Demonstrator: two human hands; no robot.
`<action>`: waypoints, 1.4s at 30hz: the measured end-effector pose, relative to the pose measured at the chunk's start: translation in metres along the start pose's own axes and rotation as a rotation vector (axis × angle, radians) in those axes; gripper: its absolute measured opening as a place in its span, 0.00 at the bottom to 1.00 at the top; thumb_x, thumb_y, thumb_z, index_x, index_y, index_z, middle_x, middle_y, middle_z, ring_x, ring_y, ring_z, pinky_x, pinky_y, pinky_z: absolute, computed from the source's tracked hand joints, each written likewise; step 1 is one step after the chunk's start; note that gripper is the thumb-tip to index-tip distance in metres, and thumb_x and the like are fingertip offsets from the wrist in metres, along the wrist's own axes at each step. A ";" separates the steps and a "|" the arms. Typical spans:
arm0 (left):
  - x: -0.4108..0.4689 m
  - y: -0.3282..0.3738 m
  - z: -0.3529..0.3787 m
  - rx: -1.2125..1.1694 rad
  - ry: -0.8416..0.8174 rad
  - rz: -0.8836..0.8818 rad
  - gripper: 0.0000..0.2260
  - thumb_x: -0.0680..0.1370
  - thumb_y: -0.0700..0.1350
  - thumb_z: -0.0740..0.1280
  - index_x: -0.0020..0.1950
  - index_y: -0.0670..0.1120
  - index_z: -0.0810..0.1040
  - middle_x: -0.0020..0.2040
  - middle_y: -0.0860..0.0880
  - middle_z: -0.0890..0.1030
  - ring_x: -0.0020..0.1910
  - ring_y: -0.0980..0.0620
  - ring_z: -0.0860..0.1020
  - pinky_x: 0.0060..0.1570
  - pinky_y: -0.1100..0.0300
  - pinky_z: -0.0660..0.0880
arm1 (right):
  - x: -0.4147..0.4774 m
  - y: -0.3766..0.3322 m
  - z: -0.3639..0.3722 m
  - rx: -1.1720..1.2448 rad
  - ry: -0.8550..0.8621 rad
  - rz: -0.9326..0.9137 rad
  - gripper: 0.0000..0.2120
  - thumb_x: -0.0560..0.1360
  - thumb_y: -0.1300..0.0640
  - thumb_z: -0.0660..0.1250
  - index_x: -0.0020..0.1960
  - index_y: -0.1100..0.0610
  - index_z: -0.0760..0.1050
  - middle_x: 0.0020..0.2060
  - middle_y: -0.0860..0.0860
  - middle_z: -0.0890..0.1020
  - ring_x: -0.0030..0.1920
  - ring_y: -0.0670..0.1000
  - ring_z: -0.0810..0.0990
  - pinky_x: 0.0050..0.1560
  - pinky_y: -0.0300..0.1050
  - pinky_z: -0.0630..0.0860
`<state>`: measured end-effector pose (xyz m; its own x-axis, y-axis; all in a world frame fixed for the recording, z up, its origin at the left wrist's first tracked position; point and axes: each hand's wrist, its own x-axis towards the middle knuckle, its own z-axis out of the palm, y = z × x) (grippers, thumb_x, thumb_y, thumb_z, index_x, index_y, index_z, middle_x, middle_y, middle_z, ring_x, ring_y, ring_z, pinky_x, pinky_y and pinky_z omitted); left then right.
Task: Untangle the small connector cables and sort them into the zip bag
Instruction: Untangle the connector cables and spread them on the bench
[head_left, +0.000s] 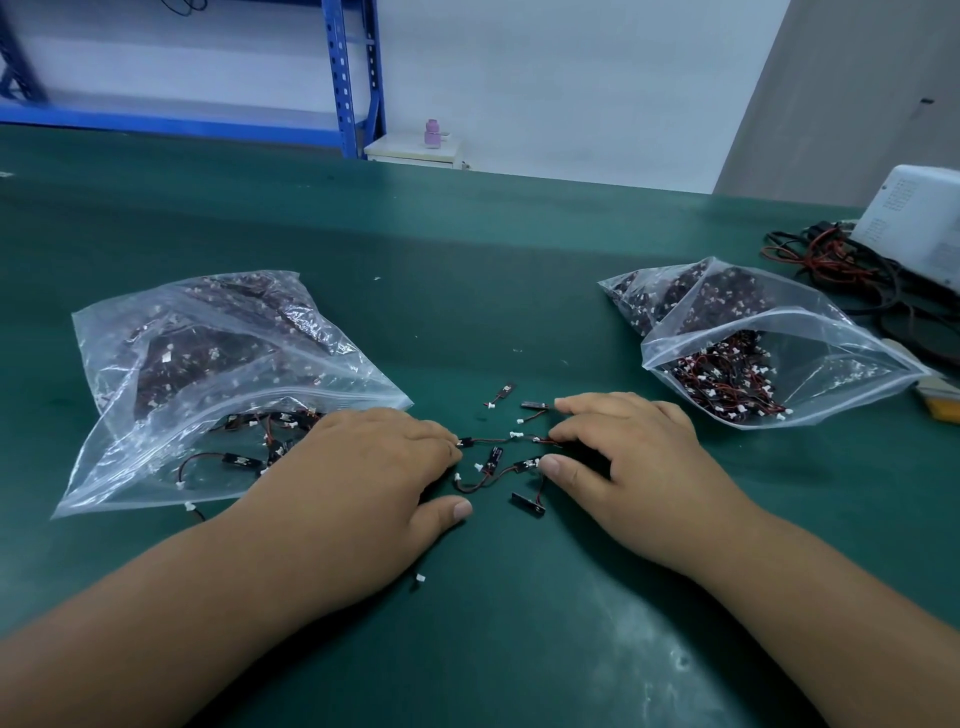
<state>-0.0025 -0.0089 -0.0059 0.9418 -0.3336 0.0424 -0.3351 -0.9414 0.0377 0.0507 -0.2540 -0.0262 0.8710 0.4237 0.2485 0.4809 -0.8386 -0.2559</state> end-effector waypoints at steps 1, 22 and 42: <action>0.000 0.001 -0.001 0.000 -0.004 -0.003 0.30 0.74 0.68 0.46 0.70 0.59 0.70 0.71 0.66 0.68 0.70 0.61 0.66 0.70 0.55 0.62 | 0.000 0.000 0.000 0.000 0.000 0.008 0.20 0.75 0.34 0.60 0.58 0.42 0.79 0.68 0.39 0.74 0.70 0.43 0.68 0.68 0.50 0.58; 0.004 -0.002 0.006 -0.048 0.013 0.108 0.20 0.83 0.57 0.52 0.75 0.61 0.64 0.75 0.68 0.61 0.73 0.63 0.59 0.74 0.60 0.56 | 0.003 -0.001 -0.001 -0.078 -0.209 -0.032 0.29 0.75 0.27 0.48 0.74 0.33 0.62 0.78 0.37 0.55 0.76 0.44 0.50 0.74 0.50 0.46; 0.004 -0.004 0.011 -0.094 0.024 0.166 0.19 0.83 0.52 0.53 0.74 0.61 0.66 0.74 0.68 0.62 0.73 0.64 0.60 0.73 0.58 0.58 | 0.002 -0.005 -0.005 -0.078 -0.237 -0.023 0.31 0.72 0.27 0.45 0.73 0.33 0.59 0.78 0.40 0.52 0.76 0.46 0.49 0.75 0.52 0.45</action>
<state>0.0030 -0.0073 -0.0168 0.8726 -0.4818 0.0797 -0.4882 -0.8642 0.1217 0.0495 -0.2507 -0.0197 0.8637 0.5033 0.0252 0.4993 -0.8480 -0.1778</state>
